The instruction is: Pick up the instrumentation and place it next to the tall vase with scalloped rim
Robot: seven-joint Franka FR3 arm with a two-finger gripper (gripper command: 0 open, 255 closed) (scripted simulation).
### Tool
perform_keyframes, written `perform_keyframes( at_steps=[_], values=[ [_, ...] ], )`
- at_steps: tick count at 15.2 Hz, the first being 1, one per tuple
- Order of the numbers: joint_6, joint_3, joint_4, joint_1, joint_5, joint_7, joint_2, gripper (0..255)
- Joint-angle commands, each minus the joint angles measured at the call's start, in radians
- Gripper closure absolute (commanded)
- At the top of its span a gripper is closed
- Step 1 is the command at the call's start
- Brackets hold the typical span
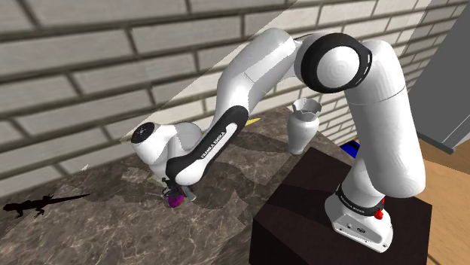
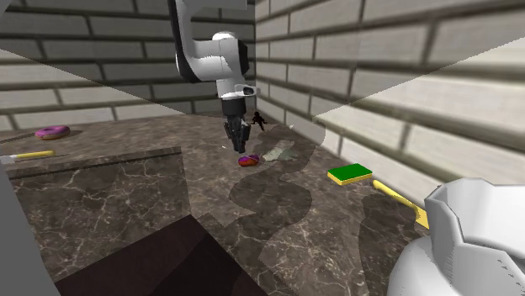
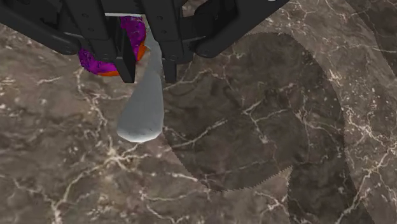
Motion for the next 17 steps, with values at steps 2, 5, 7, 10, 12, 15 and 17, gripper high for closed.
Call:
perform_keyframes(
  at_steps=[2, 5, 7, 10, 12, 15, 17],
  values=[
    [-0.023, 0.010, -0.001, -0.006, 0.014, -0.010, -0.026, 255],
    [-0.050, 0.019, 0.001, -0.013, 0.030, -0.021, -0.053, 255],
    [-0.068, 0.025, 0.004, -0.017, 0.040, -0.029, -0.070, 255],
    [-0.096, 0.034, 0.011, -0.023, 0.055, -0.040, -0.095, 255],
    [-0.116, 0.039, 0.016, -0.026, 0.064, -0.048, -0.111, 255],
    [-0.145, 0.046, 0.025, -0.031, 0.078, -0.059, -0.134, 255],
    [-0.165, 0.051, 0.033, -0.033, 0.088, -0.066, -0.148, 255]
  ],
)
